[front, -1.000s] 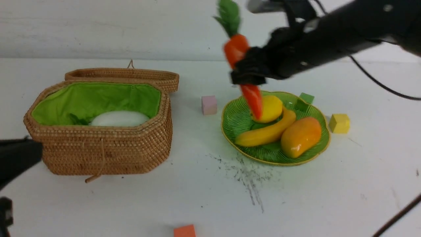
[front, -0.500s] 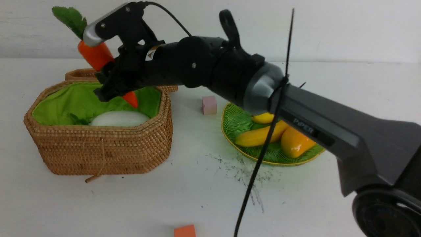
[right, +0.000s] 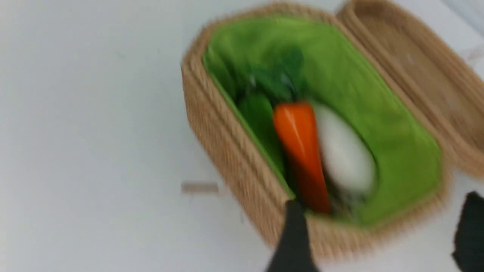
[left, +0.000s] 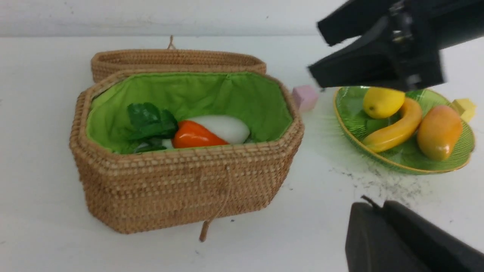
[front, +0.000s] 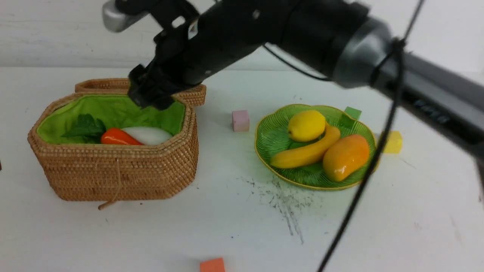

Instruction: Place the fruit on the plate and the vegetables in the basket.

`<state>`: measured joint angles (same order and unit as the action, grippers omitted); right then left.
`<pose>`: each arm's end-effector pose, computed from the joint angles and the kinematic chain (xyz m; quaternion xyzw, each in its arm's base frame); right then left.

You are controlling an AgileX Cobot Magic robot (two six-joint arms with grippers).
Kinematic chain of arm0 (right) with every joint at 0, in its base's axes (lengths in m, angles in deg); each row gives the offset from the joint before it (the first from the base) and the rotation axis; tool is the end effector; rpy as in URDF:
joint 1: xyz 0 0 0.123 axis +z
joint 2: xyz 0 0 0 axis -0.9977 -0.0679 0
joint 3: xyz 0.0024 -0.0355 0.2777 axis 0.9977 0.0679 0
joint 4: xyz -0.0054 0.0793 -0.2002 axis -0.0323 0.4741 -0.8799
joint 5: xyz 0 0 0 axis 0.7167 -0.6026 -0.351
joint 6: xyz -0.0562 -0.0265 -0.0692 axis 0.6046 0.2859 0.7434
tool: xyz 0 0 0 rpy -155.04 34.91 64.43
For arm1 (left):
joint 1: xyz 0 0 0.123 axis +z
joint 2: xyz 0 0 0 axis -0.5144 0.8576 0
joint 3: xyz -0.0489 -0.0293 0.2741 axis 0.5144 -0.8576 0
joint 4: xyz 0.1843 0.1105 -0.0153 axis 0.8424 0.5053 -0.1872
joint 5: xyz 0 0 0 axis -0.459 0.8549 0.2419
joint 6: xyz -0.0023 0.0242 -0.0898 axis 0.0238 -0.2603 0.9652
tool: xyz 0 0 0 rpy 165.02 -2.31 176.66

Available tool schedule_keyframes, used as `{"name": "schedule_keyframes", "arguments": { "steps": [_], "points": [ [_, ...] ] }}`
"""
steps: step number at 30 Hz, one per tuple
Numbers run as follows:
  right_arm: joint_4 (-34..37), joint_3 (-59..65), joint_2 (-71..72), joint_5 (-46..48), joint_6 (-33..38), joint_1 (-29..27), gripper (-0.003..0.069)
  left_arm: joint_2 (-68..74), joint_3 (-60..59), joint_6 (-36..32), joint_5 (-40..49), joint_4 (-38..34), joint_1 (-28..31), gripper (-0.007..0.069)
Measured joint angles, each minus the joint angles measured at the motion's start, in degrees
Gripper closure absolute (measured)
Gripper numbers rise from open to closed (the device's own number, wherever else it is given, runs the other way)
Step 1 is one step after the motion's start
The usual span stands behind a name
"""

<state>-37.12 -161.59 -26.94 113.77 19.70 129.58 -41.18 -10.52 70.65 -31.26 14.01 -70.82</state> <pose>0.2999 0.3037 0.3799 -0.4576 0.7782 0.1767 0.3921 0.0595 -0.0115 0.3604 0.0625 0.8032 -0.1646 0.5691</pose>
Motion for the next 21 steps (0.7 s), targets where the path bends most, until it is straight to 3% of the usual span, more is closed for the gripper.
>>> {"name": "schedule_keyframes", "arguments": {
  "steps": [1,3,8,14,21],
  "points": [
    [-1.1,-0.1,0.9,2.0,-1.0,-0.1,0.0183,-0.1,0.0,-0.2,-0.3,-0.1,0.0,0.0596],
    [-7.7,-0.3,5.6,12.4,-5.5,-0.2,0.0359,-1.9,-0.5,-2.9,-4.7,-2.8,0.0,0.0603],
    [-13.8,5.4,13.6,15.4,-11.3,-1.0,0.0654,-10.3,-5.9,-5.8,-13.4,-7.9,0.0,0.0638],
    [-15.0,25.3,30.7,15.5,-19.2,-1.0,0.0673,-20.3,-17.8,-6.1,-20.7,-11.6,0.0,0.0638],
    [-14.9,50.9,49.2,15.9,-30.7,-1.0,0.0666,-22.3,-27.6,-6.1,-27.0,-12.1,0.0,0.0638]
  ]
}}
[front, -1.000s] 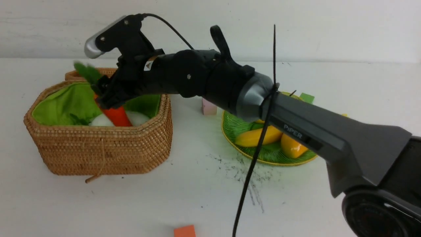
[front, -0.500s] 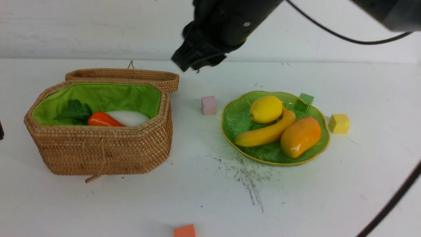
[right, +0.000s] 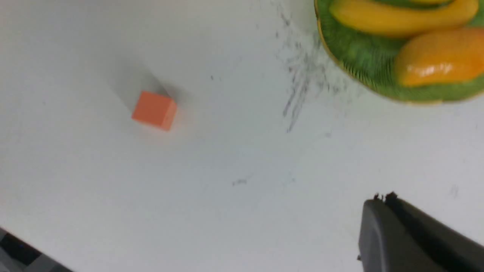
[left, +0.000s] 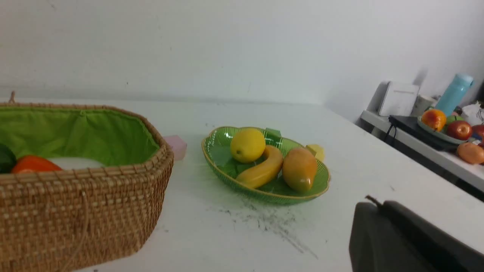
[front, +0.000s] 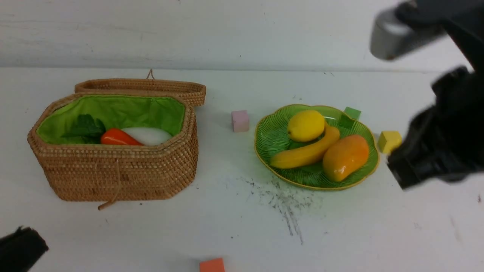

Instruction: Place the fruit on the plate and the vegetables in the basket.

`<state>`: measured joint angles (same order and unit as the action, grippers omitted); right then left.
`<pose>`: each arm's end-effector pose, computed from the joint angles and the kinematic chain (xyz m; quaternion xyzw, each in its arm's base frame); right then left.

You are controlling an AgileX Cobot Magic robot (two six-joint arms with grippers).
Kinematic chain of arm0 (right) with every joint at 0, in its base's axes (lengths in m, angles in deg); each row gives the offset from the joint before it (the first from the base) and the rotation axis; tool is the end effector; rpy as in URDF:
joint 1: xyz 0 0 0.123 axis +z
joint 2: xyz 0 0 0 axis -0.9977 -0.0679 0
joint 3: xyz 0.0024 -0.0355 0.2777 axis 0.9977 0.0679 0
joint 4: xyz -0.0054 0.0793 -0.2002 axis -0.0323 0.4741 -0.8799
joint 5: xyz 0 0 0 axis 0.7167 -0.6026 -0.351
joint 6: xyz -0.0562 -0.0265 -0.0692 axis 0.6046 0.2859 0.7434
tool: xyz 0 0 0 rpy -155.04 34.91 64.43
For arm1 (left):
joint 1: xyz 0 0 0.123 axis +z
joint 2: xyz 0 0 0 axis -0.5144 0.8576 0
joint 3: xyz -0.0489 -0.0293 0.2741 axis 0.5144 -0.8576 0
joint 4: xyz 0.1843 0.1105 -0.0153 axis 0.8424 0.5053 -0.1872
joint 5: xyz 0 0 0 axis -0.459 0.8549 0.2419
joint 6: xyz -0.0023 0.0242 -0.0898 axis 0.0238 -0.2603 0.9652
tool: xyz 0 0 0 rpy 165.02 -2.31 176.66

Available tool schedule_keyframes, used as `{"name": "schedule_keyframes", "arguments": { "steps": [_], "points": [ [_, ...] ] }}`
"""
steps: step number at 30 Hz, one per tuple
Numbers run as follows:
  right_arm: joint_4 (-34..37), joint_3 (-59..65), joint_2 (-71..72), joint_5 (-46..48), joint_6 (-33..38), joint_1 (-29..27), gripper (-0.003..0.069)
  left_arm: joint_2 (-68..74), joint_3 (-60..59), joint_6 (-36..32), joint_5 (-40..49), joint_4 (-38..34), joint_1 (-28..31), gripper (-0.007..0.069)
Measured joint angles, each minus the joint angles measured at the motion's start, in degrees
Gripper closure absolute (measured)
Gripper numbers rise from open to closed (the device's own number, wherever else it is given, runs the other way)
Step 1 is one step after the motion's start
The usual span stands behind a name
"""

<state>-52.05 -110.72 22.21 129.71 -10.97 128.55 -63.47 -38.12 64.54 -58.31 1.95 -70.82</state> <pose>0.1362 0.1152 0.3933 -0.2573 0.9247 0.0914 0.2652 0.0218 -0.0096 0.2732 0.1108 0.6958 -0.3195 0.6337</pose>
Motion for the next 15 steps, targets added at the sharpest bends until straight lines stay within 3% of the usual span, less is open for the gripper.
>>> {"name": "schedule_keyframes", "arguments": {
  "steps": [7,15],
  "points": [
    [0.7,15.2,8.4,-0.6,-4.6,0.1,0.0659,0.0,-4.3,0.0,-0.4,0.0,0.0,0.0638],
    [1.6,17.2,9.4,-0.6,-5.0,0.1,0.0654,0.0,-6.6,0.0,0.1,0.0,0.0,0.0638]
  ]
}}
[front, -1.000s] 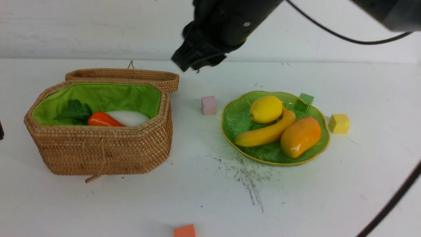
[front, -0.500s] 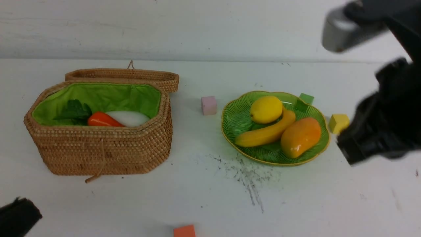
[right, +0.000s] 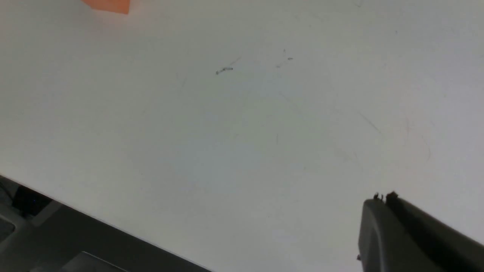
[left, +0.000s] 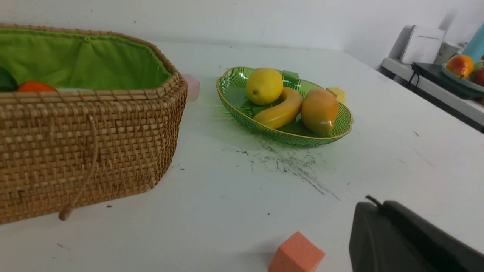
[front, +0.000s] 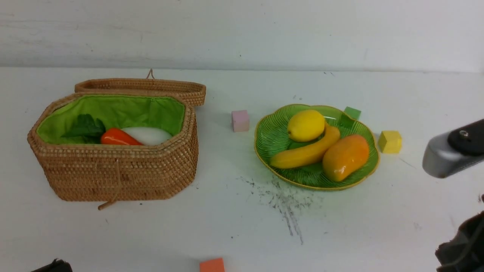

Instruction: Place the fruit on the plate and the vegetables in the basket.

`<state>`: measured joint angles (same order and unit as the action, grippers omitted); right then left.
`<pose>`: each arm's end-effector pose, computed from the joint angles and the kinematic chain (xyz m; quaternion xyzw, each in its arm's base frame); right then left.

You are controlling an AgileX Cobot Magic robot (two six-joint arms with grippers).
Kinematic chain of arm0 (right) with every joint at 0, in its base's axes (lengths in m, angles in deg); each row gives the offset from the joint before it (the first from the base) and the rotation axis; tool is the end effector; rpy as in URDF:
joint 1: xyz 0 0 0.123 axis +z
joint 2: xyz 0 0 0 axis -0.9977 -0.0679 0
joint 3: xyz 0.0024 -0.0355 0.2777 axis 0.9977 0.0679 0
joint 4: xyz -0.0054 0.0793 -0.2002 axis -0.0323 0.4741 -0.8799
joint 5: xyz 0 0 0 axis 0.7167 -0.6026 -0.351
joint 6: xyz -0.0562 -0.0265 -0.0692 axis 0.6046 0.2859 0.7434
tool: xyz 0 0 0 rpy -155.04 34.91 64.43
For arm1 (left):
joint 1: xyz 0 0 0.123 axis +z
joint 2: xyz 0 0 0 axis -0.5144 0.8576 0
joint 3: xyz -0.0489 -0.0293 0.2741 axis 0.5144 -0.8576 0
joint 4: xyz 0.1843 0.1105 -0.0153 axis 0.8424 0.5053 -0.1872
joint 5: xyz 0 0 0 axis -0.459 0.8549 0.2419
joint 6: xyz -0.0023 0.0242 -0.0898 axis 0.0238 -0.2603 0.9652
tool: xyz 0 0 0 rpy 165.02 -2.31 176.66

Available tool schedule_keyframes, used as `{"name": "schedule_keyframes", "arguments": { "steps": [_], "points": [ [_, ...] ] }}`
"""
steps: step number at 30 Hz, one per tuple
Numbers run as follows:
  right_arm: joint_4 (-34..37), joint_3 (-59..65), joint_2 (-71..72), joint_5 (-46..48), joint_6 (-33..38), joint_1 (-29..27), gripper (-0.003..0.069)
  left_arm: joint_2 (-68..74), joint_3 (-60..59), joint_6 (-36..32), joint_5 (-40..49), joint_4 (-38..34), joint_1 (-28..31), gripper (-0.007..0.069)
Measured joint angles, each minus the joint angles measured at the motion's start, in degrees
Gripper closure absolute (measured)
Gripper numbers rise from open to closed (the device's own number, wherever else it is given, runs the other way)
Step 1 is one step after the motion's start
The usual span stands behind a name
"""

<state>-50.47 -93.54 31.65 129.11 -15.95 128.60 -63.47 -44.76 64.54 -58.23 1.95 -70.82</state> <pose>0.1014 0.0868 0.3444 -0.2222 0.9501 0.0855 0.2017 0.0273 -0.0141 0.2386 0.1199 0.7351 -0.2977 0.5972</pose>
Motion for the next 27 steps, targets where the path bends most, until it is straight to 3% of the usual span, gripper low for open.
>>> {"name": "schedule_keyframes", "arguments": {
  "steps": [7,10,14,19,23,27],
  "points": [
    [-3.4,0.2,1.6,-0.2,0.0,3.9,0.0652,0.1,-0.1,0.0,1.0,0.0,0.0,0.0638],
    [-6.2,1.7,5.7,-2.4,0.2,1.3,0.0662,0.1,-0.1,0.0,1.3,0.0,0.0,0.0638],
    [-6.7,15.1,21.3,-19.4,4.9,-12.2,0.0677,0.1,-0.1,0.0,1.5,0.0,0.0,0.0638],
    [-6.3,41.3,42.1,-42.1,8.6,-28.5,0.0677,0.1,-0.1,0.0,1.5,0.0,0.0,0.0638],
    [-5.6,57.1,53.2,-51.2,4.7,-34.6,0.0677,0.1,-0.1,0.0,1.6,0.0,0.0,0.0638],
    [-5.7,60.8,57.7,-50.7,3.0,-35.7,0.0677,0.1,-0.1,0.0,1.7,0.0,0.0,0.0637]
  ]
}}
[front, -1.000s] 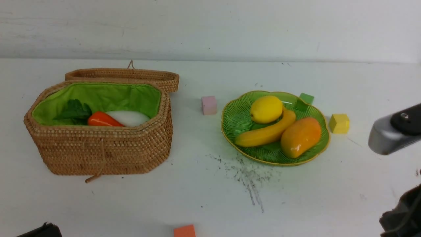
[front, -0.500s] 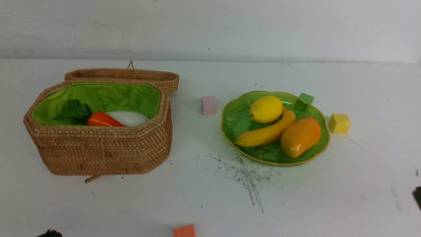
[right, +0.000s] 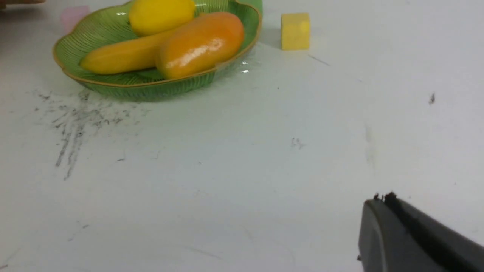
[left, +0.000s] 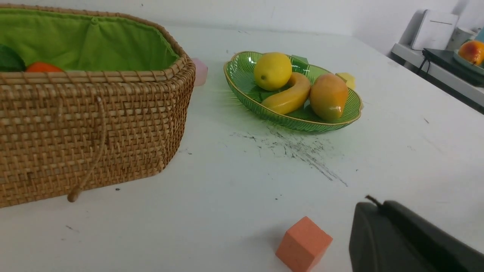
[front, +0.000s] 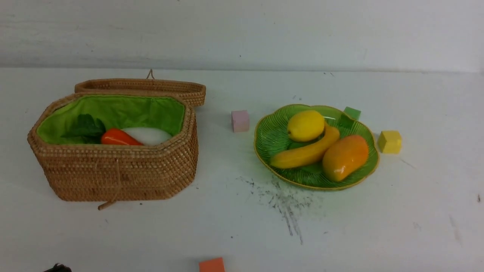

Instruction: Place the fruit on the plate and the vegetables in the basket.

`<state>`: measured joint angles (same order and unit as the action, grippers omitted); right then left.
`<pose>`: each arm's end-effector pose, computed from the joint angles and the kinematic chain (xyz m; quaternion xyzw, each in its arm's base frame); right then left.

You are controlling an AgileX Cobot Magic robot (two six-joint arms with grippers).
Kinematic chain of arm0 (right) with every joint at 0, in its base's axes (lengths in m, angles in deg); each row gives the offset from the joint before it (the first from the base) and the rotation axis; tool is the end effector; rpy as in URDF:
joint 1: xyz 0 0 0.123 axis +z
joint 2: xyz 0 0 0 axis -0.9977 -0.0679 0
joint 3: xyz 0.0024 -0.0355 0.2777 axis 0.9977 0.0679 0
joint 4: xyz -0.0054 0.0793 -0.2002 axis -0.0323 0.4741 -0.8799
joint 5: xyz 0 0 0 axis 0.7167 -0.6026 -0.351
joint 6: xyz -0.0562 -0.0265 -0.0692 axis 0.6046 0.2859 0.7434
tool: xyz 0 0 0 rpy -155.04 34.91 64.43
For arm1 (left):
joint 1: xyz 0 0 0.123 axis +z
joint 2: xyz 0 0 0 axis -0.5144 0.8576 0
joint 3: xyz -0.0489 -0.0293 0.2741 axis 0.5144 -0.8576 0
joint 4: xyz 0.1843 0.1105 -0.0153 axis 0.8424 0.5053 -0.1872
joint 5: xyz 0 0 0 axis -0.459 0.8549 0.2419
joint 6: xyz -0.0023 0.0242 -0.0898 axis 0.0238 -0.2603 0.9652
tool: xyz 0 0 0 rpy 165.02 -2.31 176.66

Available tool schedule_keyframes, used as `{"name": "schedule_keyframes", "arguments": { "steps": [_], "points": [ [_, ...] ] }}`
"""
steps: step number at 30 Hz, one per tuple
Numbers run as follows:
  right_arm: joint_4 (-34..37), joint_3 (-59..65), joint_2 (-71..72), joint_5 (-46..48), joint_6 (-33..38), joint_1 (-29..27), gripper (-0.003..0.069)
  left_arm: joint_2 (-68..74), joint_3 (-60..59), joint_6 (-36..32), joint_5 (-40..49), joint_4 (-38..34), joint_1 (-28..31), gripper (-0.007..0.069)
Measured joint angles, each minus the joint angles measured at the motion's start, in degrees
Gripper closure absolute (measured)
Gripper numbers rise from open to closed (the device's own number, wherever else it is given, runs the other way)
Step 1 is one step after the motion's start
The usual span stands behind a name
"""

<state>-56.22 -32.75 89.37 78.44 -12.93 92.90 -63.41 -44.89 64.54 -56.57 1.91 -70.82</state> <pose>0.0237 -0.0023 0.1735 0.0061 0.8039 0.0416 0.5933 0.0276 -0.0135 0.2353 0.1187 0.7457 -0.2900 0.5880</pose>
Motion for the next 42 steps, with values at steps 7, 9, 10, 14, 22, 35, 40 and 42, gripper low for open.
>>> {"name": "schedule_keyframes", "arguments": {
  "steps": [7,9,10,14,22,35,40,42],
  "points": [
    [-0.5,0.0,0.6,0.3,0.0,0.0,0.0677,0.0,0.0,0.0,0.0,0.0,0.0,0.0634],
    [-0.5,0.0,0.6,0.3,0.0,0.0,0.0677,0.0,0.0,0.0,0.0,0.0,0.0,0.0634],
    [-0.5,0.0,0.6,0.3,0.0,0.0,0.0677,0.0,0.0,0.0,0.0,0.0,0.0,0.0634],
    [-0.5,0.0,0.6,0.3,0.0,0.0,0.0677,0.0,0.0,0.0,0.0,0.0,0.0,0.0634],
    [-0.5,0.0,0.6,0.3,0.0,0.0,0.0677,0.0,0.0,0.0,0.0,0.0,0.0,0.0632],
    [-0.5,0.0,0.6,0.3,-0.1,0.0,0.0671,0.0,-1.6,-2.2,-1.5,-1.1,5.5,0.0622],
    [-0.5,0.0,0.6,0.3,-0.1,0.0,0.0667,-3.2,-6.5,-12.8,-10.4,-8.6,19.8,0.0638],
    [-0.5,0.0,0.6,0.3,-0.1,0.0,0.0666,-6.6,-10.0,-18.3,-12.7,-15.2,26.2,0.0638]
  ]
}}
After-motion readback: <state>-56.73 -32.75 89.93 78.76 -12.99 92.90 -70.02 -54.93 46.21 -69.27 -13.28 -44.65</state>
